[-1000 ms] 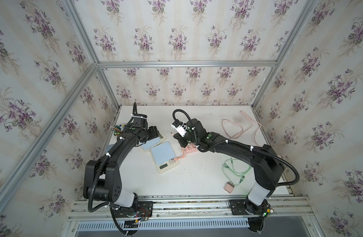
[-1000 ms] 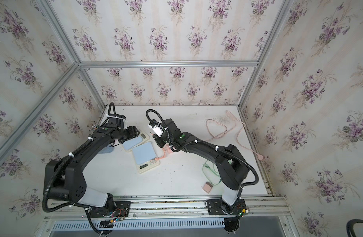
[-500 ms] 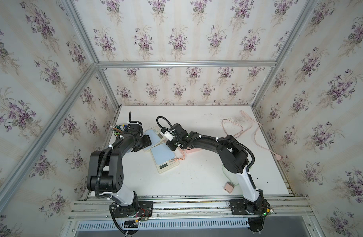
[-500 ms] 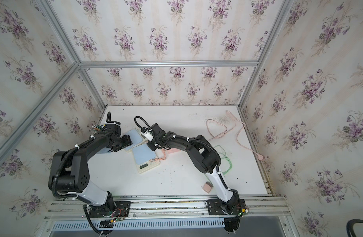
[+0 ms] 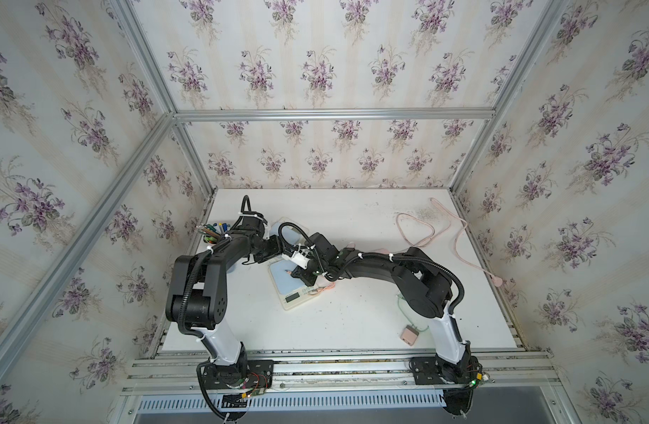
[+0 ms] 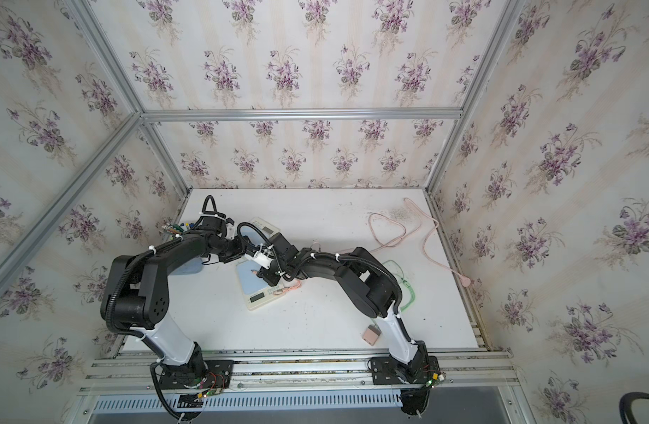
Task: Charge the electronic scale
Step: Adjust the electronic scale at the center of the board.
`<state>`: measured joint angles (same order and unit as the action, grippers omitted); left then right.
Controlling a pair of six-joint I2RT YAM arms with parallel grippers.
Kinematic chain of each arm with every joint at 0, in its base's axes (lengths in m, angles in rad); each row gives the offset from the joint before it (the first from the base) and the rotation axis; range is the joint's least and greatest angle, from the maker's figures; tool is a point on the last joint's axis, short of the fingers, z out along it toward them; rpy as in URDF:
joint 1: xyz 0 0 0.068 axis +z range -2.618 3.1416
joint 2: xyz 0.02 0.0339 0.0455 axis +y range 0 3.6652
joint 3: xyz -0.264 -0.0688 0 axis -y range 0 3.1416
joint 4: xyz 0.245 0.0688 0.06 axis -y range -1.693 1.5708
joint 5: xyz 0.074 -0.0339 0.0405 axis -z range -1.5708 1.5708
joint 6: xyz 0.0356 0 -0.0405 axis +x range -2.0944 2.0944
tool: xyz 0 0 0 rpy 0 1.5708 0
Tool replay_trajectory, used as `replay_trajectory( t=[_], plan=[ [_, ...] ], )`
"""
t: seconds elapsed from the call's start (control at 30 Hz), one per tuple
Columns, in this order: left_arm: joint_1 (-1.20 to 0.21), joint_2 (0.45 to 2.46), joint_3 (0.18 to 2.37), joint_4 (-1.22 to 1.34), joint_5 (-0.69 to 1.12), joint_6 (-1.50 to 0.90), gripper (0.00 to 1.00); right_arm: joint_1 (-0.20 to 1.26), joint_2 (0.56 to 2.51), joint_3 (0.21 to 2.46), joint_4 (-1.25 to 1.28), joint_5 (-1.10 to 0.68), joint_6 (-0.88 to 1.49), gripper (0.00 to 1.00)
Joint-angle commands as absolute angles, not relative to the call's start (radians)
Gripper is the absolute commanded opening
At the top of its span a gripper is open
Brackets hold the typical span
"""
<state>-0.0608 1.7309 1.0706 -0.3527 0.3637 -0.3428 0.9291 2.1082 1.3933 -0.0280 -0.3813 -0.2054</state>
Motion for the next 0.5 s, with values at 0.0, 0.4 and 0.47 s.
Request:
replay_trajectory(
  t=[0.0,0.4,0.47],
  plan=[
    [-0.066,1.703,1.087,-0.313,0.402,-0.319,0.71,0.924,2.062,1.381,-0.113,-0.347,-0.156,0.0],
    [-0.032,1.865,1.389,-0.527,0.13,-0.316,0.72,0.795,2.115,1.692,-0.243,-0.064,-0.02,0.0],
    [-0.025,1.917,1.437,-0.542,0.133,-0.312,0.72,0.795,2.163,1.749,-0.274,-0.057,-0.036,0.0]
  ],
)
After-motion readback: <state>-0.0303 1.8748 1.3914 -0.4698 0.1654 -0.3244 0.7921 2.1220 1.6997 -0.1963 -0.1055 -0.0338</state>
